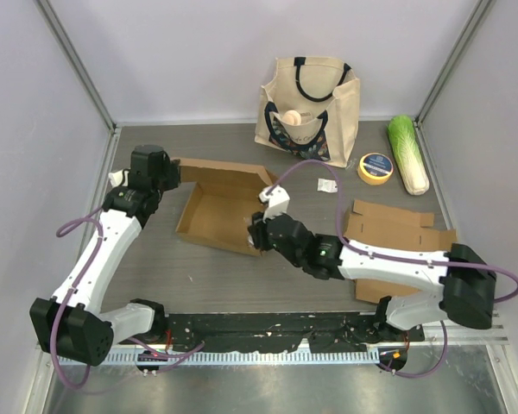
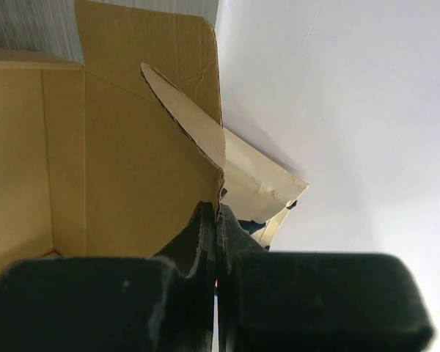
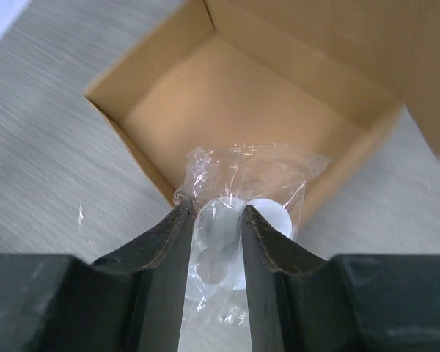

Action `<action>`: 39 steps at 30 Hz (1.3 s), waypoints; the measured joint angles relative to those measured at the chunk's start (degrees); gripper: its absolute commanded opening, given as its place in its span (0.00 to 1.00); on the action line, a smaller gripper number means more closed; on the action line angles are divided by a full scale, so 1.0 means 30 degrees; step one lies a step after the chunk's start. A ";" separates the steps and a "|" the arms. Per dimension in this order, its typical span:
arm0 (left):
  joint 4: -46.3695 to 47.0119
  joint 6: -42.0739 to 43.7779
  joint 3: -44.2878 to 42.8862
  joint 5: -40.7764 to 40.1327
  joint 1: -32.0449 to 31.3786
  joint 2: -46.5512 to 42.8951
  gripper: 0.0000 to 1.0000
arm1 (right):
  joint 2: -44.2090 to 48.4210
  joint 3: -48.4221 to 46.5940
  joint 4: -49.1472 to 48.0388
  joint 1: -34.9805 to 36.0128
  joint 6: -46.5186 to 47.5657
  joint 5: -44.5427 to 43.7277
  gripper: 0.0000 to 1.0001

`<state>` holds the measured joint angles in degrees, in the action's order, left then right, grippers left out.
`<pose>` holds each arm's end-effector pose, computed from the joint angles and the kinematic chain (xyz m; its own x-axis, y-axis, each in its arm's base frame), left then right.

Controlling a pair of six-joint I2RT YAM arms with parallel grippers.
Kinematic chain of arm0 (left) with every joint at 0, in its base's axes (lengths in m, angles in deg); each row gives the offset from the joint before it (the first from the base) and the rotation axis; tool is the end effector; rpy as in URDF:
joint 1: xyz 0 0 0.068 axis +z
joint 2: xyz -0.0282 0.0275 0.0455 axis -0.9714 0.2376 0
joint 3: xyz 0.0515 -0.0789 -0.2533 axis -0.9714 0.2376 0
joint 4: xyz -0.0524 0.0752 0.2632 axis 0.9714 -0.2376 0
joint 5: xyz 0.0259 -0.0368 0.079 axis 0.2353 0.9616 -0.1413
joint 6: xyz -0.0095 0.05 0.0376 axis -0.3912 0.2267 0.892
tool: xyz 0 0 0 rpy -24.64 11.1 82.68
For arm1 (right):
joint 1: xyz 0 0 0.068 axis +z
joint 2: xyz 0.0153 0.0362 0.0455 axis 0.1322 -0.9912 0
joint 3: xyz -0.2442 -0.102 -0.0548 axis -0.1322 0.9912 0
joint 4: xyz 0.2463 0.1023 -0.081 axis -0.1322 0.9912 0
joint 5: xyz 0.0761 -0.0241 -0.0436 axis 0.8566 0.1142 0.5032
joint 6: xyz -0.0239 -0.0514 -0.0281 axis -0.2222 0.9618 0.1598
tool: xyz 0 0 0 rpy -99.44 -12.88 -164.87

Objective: Fold the paper box

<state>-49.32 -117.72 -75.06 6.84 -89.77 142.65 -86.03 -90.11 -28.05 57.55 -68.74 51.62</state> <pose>0.2780 -0.0506 0.3293 0.2315 -0.9659 0.1161 -0.5092 -0.2220 -0.8316 0.1526 0.2754 0.2478 -0.4434 -0.0658 -0.8939 -0.4883 0.8540 0.1794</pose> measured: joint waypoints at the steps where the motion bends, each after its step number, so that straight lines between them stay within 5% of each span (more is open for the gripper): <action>1: -0.0007 -0.0022 -0.0007 0.0000 -0.0007 0.0000 0.00 | -0.0656 -0.0459 -0.1027 0.0000 0.0678 0.0233 0.71; 4: -0.0095 -0.0095 -0.0022 0.0007 -0.0007 0.0000 0.00 | -0.2674 -0.1661 -0.3548 -0.0393 0.2353 0.0641 0.88; 9: -0.0175 -0.0102 -0.0022 0.0000 -0.0036 -0.0022 0.00 | -0.3461 -0.1668 -0.4845 -0.1494 0.3942 0.1545 0.88; 15: -0.0146 0.0044 -0.0022 0.0015 -0.0102 -0.0029 0.00 | 0.2528 0.1792 -0.4284 -0.2623 0.4867 0.2412 0.87; 18: -0.0131 0.0044 -0.0022 0.0087 -0.0117 -0.0029 0.00 | 0.4677 0.2171 -0.4175 -0.5107 0.5085 0.4036 0.87; 25: -0.0124 0.0058 -0.0022 0.0211 -0.0153 -0.0029 0.02 | 0.3563 0.2856 -0.5268 -0.8830 0.6339 0.9347 0.83; 28: -0.0124 0.0146 -0.0022 0.0189 -0.0168 -0.0029 0.20 | 0.1923 0.2652 -0.5676 -0.8830 0.6972 1.0302 0.68; 30: -0.0124 0.0255 -0.0022 0.0197 -0.0182 -0.0029 0.44 | 0.0809 0.2208 -0.5778 -0.8830 0.7315 1.0499 0.56; 33: -0.0138 0.0736 -0.0029 0.0211 -0.0204 -0.0036 0.83 | -0.0517 0.1311 -0.5909 -0.8903 0.7541 1.0338 0.54; 35: -0.0197 0.1515 -0.0029 0.0189 -0.0204 -0.0087 0.99 | -0.0954 0.0896 -0.6040 -0.9143 0.7519 1.0426 0.48; 39: -0.0641 0.3956 0.0211 0.0022 -0.0124 -0.1078 1.00 | -0.1158 0.0758 -0.6382 -1.0477 0.6943 1.1628 0.34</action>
<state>-51.24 -105.85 -74.43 6.90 -90.14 139.42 -89.51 -87.84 -47.20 26.12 -47.91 86.50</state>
